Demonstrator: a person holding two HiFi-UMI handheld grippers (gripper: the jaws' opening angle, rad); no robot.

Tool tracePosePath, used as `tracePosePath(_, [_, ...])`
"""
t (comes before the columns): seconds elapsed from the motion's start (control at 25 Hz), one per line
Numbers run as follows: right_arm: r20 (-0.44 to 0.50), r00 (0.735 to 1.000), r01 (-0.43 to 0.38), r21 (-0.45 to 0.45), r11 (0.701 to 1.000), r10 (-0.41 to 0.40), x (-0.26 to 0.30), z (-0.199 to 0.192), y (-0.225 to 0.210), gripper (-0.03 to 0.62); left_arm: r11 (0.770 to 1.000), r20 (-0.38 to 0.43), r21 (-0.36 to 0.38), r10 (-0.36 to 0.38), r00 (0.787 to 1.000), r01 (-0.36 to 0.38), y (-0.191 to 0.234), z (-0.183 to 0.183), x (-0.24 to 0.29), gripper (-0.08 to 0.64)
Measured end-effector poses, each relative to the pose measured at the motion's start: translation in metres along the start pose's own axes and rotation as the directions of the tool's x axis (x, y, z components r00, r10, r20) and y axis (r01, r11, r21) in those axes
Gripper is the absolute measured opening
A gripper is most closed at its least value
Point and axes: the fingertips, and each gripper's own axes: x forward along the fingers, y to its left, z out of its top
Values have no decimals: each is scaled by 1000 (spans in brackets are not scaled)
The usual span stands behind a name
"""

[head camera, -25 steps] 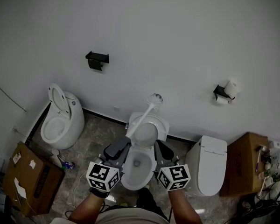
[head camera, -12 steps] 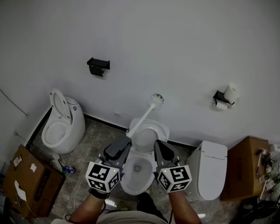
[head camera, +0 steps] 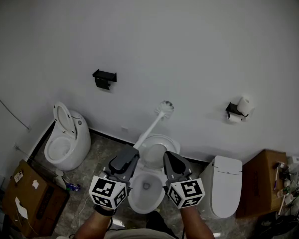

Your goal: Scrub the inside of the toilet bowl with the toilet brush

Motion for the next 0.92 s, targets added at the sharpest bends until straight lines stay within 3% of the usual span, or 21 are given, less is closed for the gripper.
tracePosePath(0.92, [-5, 1000, -11, 12, 1000, 11, 12, -4, 5, 12, 999, 1, -9, 43, 999, -43, 21, -1, 1, 153])
